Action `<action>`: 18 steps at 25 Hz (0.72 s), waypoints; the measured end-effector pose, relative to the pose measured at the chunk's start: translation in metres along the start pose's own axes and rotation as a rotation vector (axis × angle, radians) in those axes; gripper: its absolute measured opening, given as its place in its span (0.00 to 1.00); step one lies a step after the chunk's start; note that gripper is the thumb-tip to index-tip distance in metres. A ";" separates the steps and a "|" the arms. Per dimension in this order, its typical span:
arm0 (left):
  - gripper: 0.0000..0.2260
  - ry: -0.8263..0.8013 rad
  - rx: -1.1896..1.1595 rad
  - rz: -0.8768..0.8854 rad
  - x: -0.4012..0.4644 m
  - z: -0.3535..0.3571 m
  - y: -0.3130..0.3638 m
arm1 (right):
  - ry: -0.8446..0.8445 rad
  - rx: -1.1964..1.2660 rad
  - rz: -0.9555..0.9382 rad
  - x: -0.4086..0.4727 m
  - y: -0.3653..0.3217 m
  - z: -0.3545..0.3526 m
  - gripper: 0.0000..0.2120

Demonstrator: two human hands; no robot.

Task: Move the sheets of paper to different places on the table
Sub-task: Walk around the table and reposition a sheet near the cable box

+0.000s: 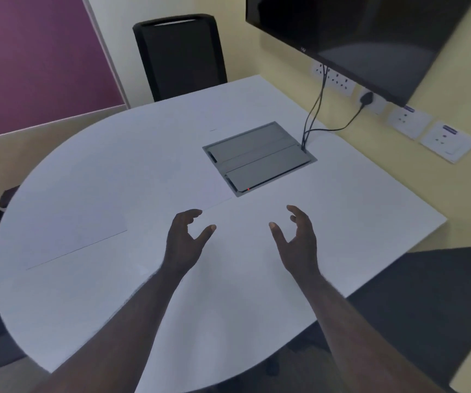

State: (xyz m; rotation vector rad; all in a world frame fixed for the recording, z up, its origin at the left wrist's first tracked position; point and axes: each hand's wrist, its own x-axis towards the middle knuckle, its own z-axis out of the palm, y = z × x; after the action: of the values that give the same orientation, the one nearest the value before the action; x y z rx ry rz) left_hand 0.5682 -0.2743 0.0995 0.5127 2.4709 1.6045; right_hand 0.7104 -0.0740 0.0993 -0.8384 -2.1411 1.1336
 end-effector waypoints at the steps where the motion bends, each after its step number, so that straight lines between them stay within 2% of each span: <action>1: 0.20 0.009 0.004 -0.011 0.007 -0.002 -0.006 | -0.013 0.004 -0.007 0.006 0.000 0.007 0.24; 18: 0.22 0.158 -0.005 -0.238 0.099 -0.018 -0.060 | -0.218 -0.028 0.014 0.109 0.009 0.107 0.23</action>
State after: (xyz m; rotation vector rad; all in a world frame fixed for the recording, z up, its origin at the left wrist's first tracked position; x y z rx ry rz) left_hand 0.4586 -0.2757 0.0582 0.0869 2.5230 1.6100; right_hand 0.5657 -0.0429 0.0605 -0.7737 -2.3354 1.2551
